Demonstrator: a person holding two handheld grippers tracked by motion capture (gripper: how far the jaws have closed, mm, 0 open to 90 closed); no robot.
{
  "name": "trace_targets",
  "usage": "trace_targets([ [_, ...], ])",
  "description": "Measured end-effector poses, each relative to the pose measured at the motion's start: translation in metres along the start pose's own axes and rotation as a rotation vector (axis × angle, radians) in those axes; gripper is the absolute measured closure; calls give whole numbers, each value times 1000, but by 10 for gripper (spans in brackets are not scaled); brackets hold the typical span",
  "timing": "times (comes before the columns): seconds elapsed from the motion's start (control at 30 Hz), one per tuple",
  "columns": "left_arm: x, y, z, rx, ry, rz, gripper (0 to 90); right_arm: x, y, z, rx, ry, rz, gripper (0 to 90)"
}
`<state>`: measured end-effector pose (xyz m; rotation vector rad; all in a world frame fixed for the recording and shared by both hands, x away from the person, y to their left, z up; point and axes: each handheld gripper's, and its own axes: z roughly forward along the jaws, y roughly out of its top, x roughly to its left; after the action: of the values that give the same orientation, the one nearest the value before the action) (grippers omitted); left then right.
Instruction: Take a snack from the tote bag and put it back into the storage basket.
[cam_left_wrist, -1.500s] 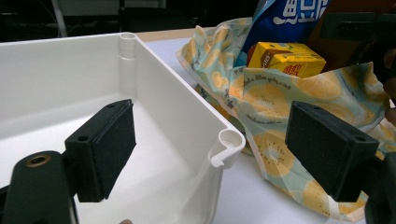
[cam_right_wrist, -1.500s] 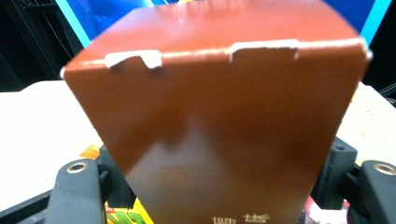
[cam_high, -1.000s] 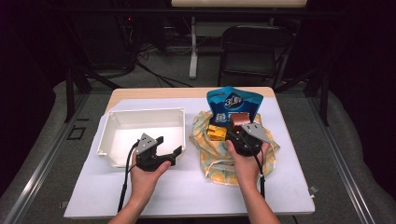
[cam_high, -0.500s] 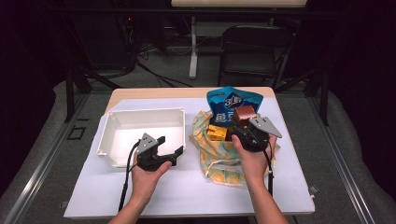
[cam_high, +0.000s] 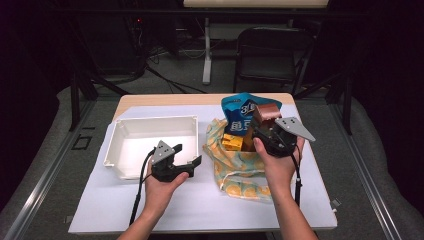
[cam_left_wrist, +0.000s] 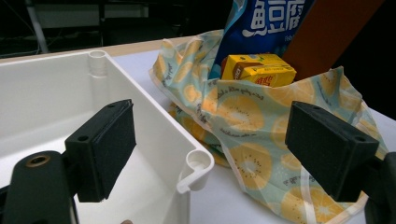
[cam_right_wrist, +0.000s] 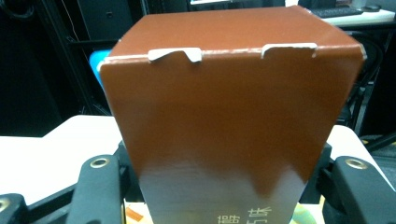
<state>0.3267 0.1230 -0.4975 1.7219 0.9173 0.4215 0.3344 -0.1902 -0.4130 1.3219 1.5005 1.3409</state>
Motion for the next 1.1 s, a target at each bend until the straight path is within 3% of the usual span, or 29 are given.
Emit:
trace_targets([
  [0.5,-4,-3,4,22,-15,17,162,-3,20,-13,-47,30,26,374],
  [0.7,-4,-4,5,24,-20,18,162,6,26,-16,-43,58,12,374],
  [1.1,-9,0,-3,-21,-62,47,147,23,24,-15,-24,112,21,374],
])
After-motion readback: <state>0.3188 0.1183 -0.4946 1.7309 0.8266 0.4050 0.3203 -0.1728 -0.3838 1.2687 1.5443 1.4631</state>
